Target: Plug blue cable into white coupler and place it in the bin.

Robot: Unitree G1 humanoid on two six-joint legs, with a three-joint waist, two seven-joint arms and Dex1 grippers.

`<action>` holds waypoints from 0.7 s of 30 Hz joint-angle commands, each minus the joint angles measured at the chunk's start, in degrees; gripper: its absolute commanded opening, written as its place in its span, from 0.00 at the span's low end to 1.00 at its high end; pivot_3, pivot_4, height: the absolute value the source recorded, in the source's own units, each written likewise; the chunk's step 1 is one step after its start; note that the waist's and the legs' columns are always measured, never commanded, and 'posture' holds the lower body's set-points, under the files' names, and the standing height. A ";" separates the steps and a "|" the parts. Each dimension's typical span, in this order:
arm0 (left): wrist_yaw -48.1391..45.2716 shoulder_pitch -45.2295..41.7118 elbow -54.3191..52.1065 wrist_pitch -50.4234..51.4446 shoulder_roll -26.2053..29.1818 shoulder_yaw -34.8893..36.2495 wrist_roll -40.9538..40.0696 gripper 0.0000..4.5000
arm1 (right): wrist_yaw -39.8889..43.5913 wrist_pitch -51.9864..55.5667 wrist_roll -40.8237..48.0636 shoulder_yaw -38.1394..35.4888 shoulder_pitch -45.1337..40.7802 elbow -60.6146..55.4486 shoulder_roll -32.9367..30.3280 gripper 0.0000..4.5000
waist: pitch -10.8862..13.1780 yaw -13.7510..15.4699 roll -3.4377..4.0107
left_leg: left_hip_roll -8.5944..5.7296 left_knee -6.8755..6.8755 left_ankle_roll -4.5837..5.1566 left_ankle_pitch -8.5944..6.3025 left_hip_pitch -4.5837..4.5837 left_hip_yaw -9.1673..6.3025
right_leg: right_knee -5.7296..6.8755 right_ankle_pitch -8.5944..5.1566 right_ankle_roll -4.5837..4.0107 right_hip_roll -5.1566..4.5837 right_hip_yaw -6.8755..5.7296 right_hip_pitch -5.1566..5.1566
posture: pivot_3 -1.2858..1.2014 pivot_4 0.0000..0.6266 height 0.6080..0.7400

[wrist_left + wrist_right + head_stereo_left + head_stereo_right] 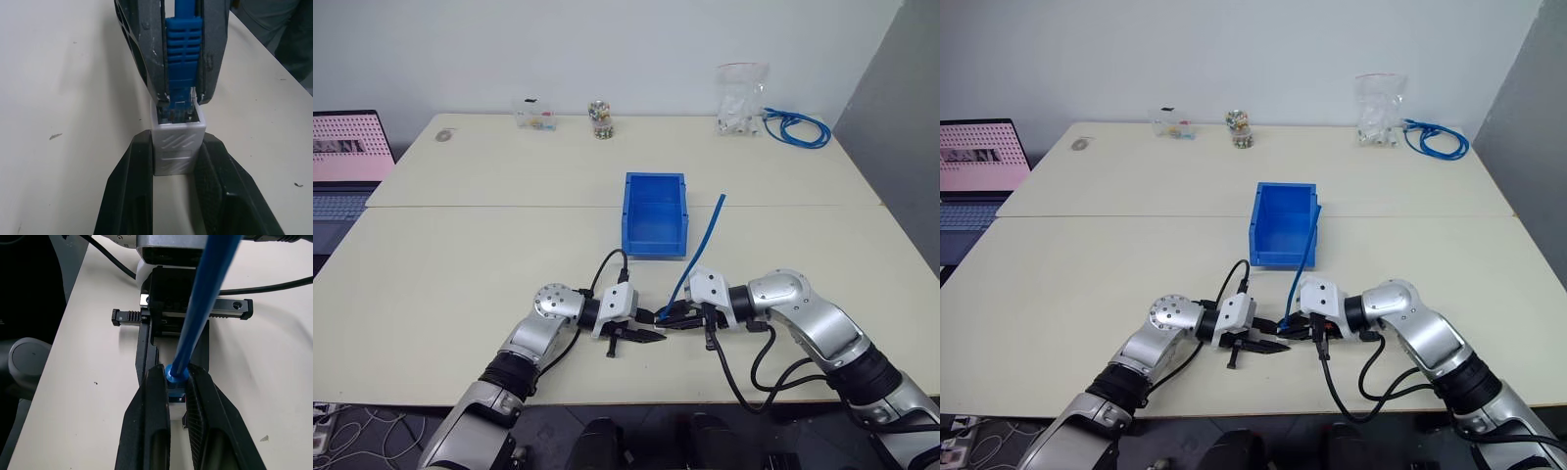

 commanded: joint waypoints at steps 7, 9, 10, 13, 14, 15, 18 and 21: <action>1.29 1.70 -3.30 1.93 0.59 0.51 0.32 0.18 | 4.32 4.34 -5.15 5.95 -1.64 9.72 2.51 0.03 | -0.22 -0.24 -0.02 | 0.03 -0.10 0.01 0.00 0.44 0.04 | 0.03 -0.01 -0.01 0.01 0.05 0.28 | 0.52 0.24 1.00; 1.73 1.76 -3.54 2.02 0.63 0.68 0.42 0.18 | 6.65 2.77 -6.65 7.79 -1.18 10.91 1.45 0.03 | -0.24 -0.37 0.00 | 0.06 -0.11 0.03 -0.02 0.64 0.00 | -0.02 -0.12 0.11 0.02 0.02 0.53 | 0.52 0.24 1.00; 1.91 1.78 -3.64 2.09 0.61 0.69 0.47 0.18 | 7.35 2.24 -7.11 8.22 -1.00 11.25 1.15 0.03 | -0.25 -0.45 0.00 | 0.06 -0.12 0.10 -0.06 0.77 -0.01 | -0.05 -0.19 0.19 0.02 0.01 0.67 | 0.52 0.24 1.00; 2.99 1.87 -7.90 7.67 1.36 3.10 -2.68 0.36 | 4.65 4.38 -3.91 2.62 -1.52 12.27 3.30 0.03 | -0.28 -0.65 -0.02 | 0.05 -0.14 0.20 -0.16 1.08 -0.04 | -0.09 -0.32 0.26 0.00 0.05 1.03 | 0.52 0.24 1.00; 4.13 2.21 -10.38 10.45 1.56 4.33 -4.13 0.41 | 3.48 7.75 -0.90 -0.56 -2.15 10.94 4.25 0.03 | -0.28 -0.72 -0.03 | 0.05 -0.14 0.20 -0.16 1.09 -0.04 | -0.08 -0.32 0.26 0.00 0.07 1.03 | 0.52 0.24 1.00; 5.36 2.87 -13.41 13.36 1.78 5.49 -5.46 0.45 | 2.09 12.63 3.00 -4.31 -3.24 9.31 5.42 0.03 | -0.26 -0.76 -0.03 | 0.05 -0.14 0.20 -0.16 1.08 -0.06 | -0.07 -0.32 0.26 -0.01 0.11 1.02 | 0.52 0.24 1.00; 9.04 5.78 -22.54 20.32 3.16 8.26 -8.14 0.62 | -1.58 24.81 12.02 -13.47 -7.05 6.55 8.23 0.03 | -0.15 -1.08 -0.01 | 0.08 -0.12 0.19 -0.16 0.96 -0.14 | -0.03 -0.30 0.24 -0.21 0.16 0.91 | 0.52 0.24 1.00; 15.34 9.56 -32.46 26.59 4.76 13.55 -11.03 0.79 | -4.86 35.36 18.96 -21.50 -14.14 9.07 10.45 0.03 | -0.03 -1.60 0.07 | 0.09 -0.10 0.18 -0.16 0.64 -0.18 | 0.05 -0.15 -0.02 -0.23 0.17 0.55 | 0.52 0.24 1.00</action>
